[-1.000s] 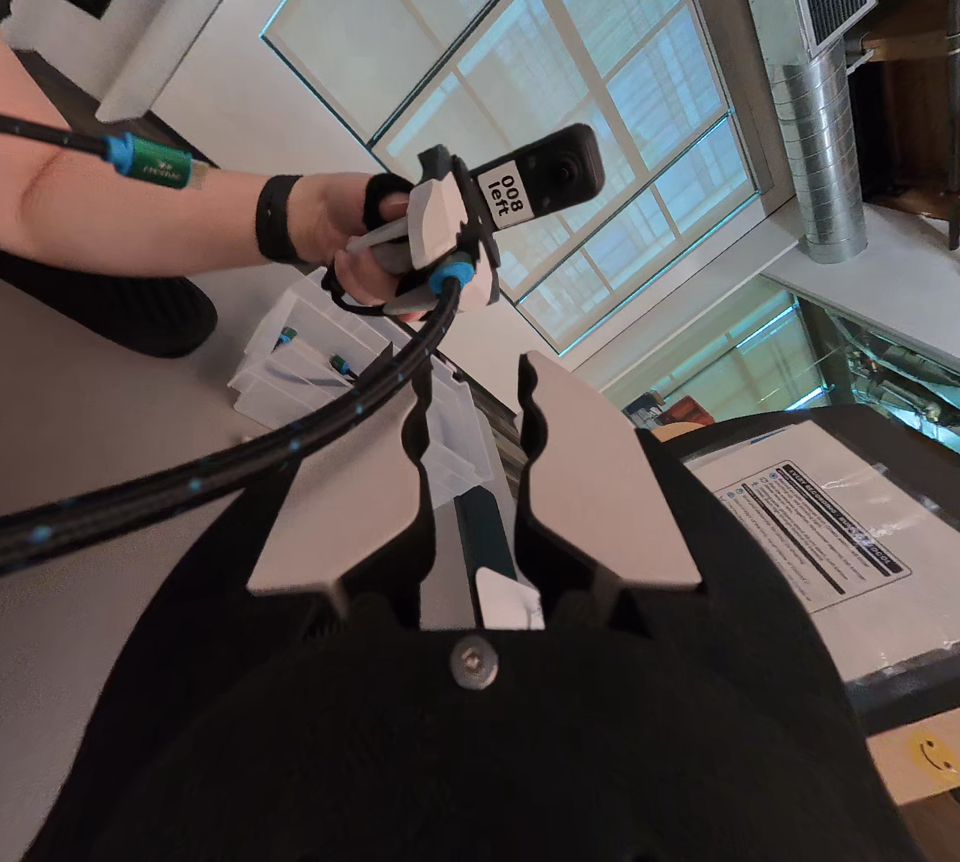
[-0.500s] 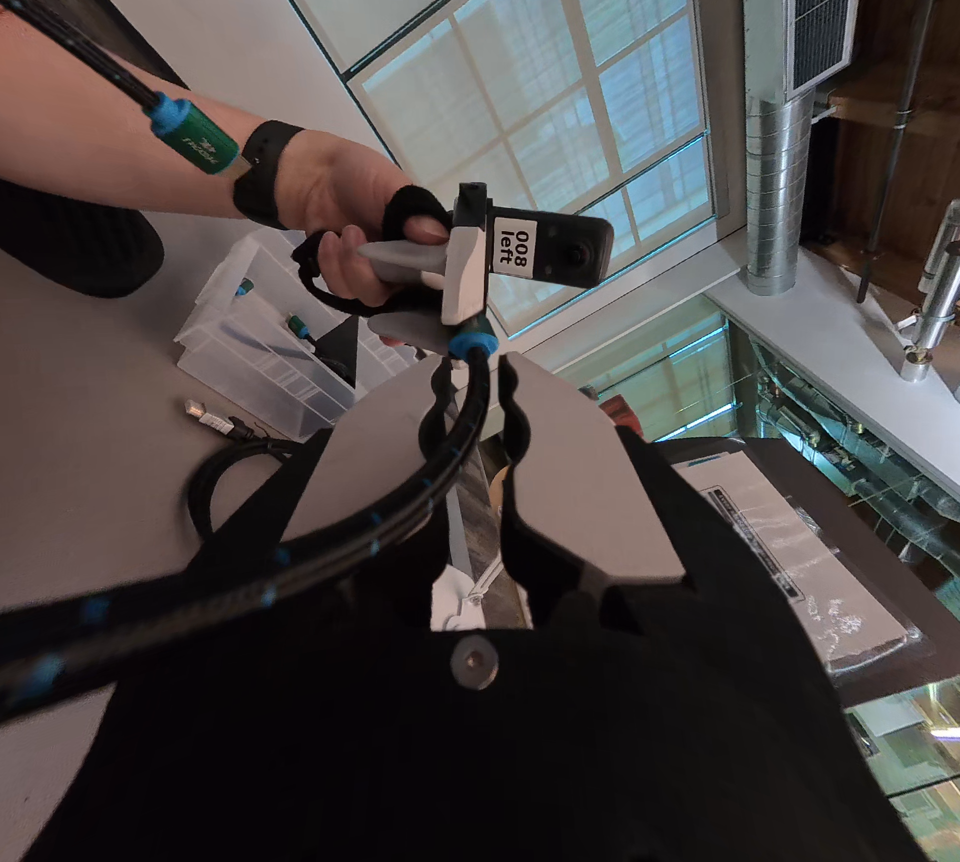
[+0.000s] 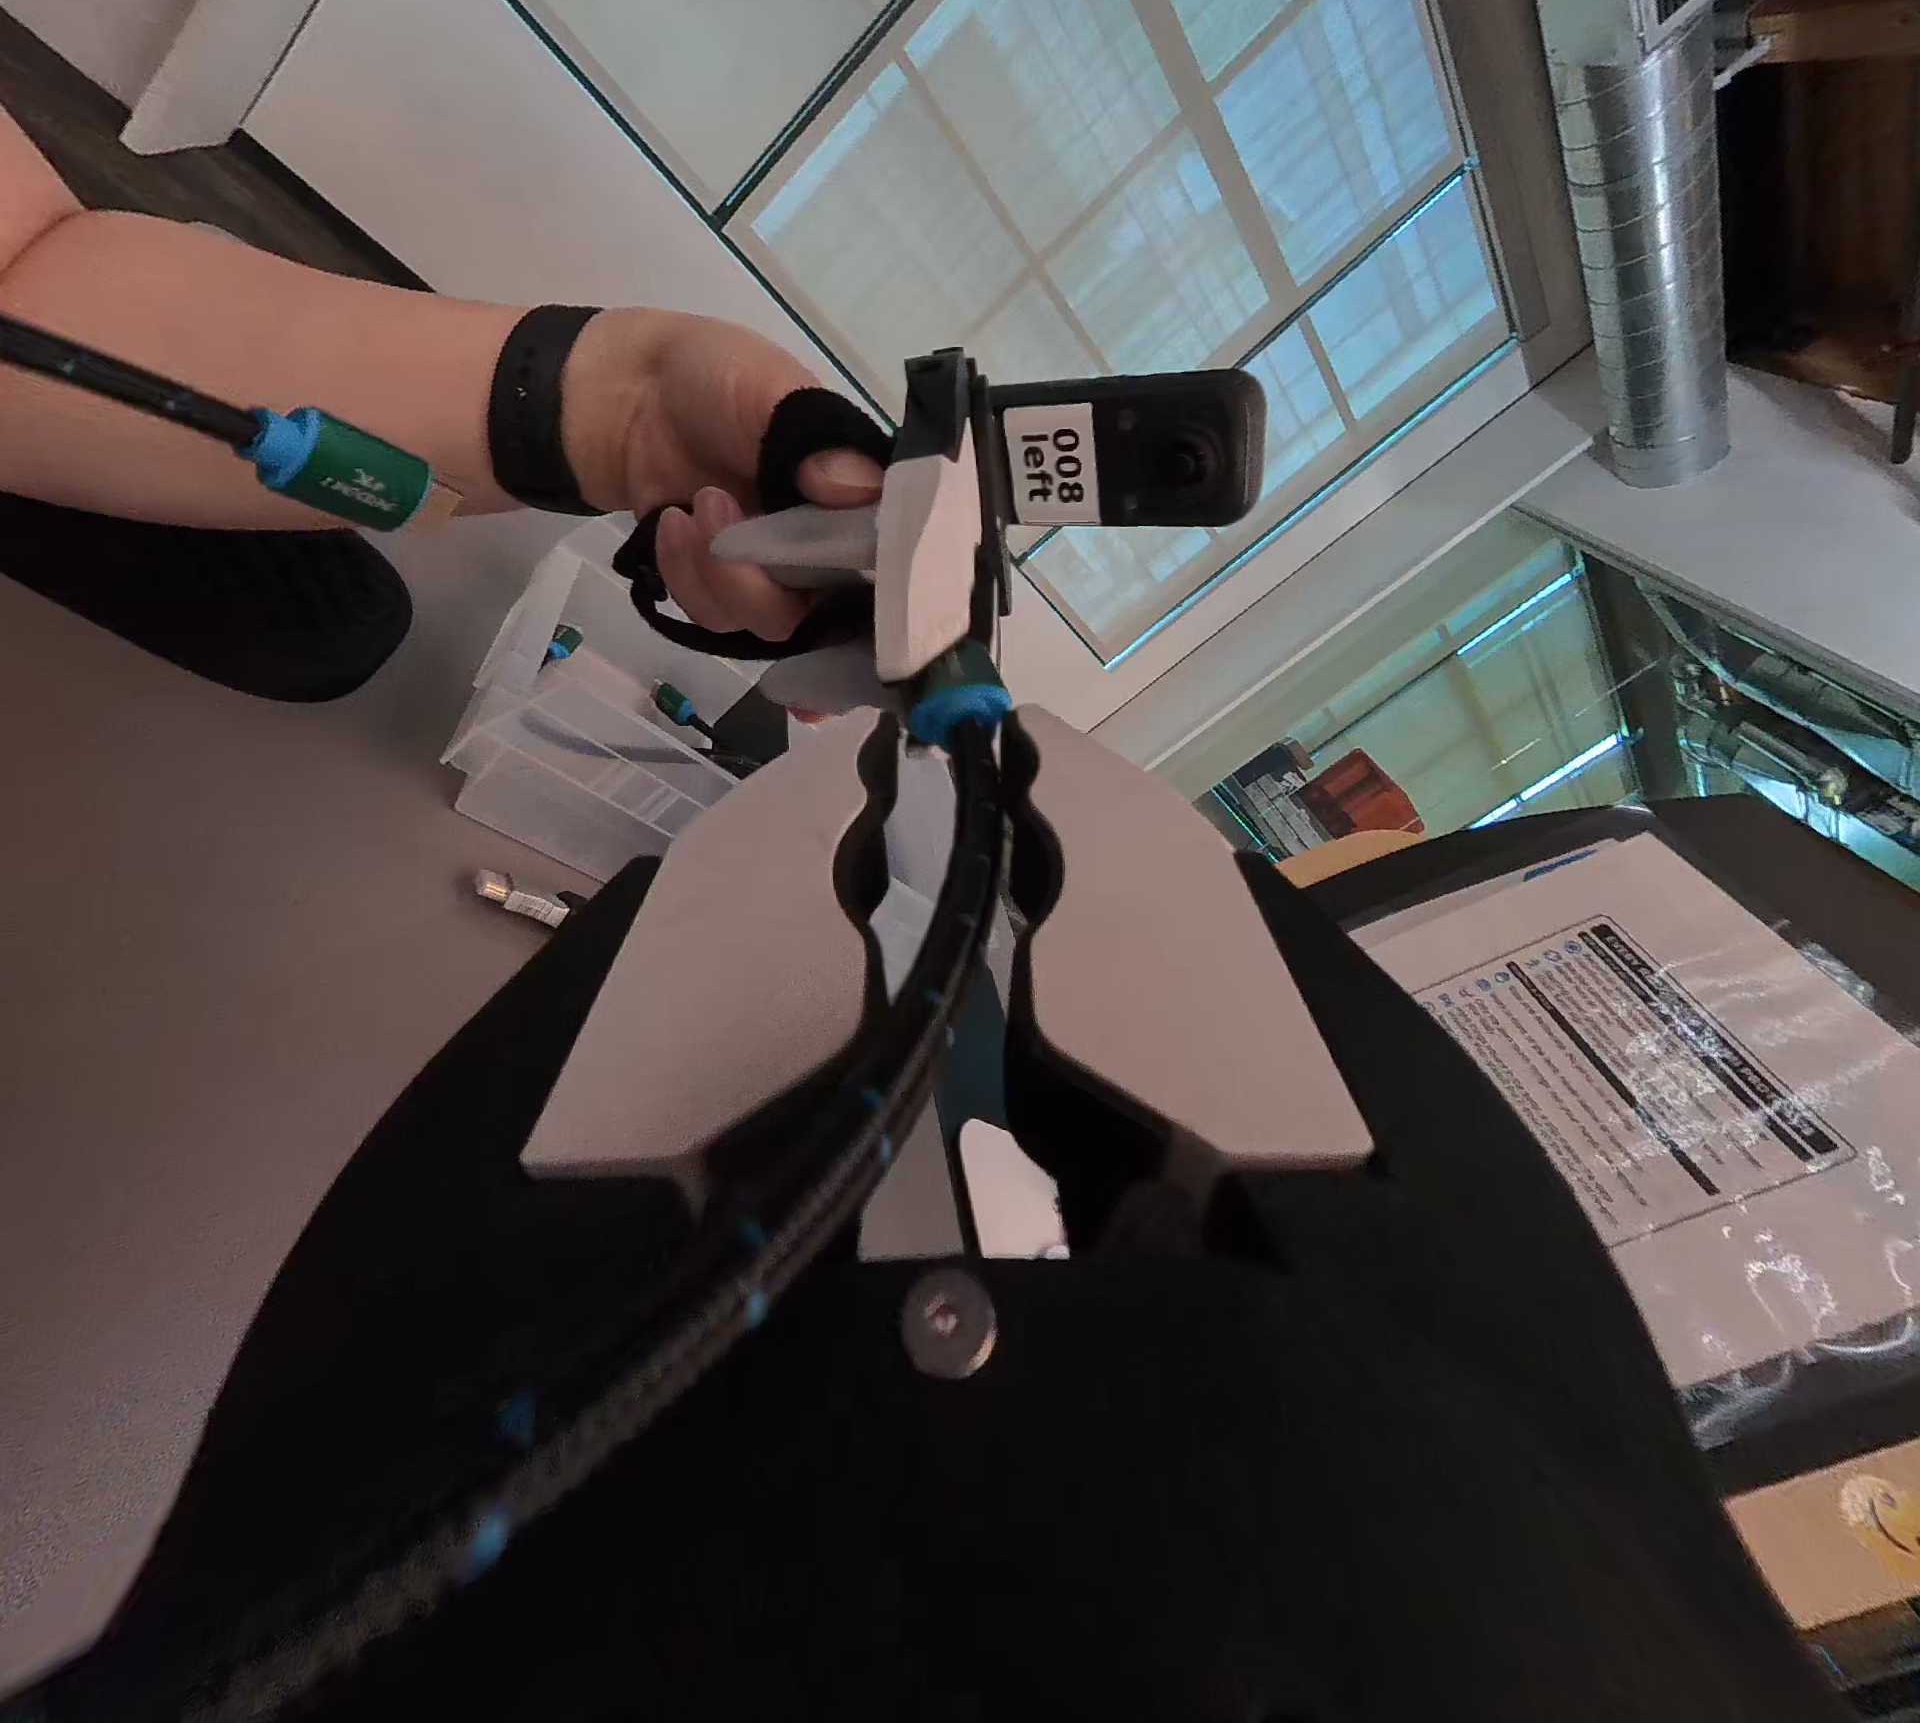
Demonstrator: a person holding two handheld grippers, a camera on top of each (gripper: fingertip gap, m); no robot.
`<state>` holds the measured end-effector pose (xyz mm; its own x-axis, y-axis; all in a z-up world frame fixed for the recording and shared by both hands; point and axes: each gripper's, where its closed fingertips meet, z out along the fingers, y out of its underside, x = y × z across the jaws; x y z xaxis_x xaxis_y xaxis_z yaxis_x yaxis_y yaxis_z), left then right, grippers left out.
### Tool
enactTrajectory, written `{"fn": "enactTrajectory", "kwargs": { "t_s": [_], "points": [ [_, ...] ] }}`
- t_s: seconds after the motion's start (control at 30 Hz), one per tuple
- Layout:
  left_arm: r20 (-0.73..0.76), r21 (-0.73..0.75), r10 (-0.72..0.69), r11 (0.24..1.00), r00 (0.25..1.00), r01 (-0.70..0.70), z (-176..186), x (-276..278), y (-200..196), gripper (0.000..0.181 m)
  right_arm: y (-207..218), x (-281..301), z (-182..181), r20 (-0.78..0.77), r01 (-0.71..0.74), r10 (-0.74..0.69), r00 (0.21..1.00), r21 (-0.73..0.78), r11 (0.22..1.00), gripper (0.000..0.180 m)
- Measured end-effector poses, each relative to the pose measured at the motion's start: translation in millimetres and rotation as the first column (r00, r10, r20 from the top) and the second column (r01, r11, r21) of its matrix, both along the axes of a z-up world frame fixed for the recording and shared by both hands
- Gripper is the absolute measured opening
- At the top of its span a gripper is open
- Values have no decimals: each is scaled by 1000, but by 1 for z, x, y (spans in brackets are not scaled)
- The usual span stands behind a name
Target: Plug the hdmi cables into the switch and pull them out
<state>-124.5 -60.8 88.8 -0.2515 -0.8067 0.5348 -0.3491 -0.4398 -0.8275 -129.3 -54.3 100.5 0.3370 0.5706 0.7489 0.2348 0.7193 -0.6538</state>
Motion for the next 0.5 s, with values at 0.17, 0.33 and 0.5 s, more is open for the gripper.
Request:
{"fn": "enactTrajectory", "kwargs": {
  "t_s": [0.17,0.33,0.5],
  "points": [
    [-26,5,-9,1000,1000,10,-4,0,-1,11,-2,-1,-3,30,-3,3,1000,15,1000,18],
    [-67,0,-33,999,997,33,-12,0,-3,10,-3,1,-11,116,15,-16,993,13,1000,16],
    [-96,5,-48,999,994,49,-18,1,-3,11,-3,1,-16,172,31,-25,985,-31,999,16]
  ]
}}
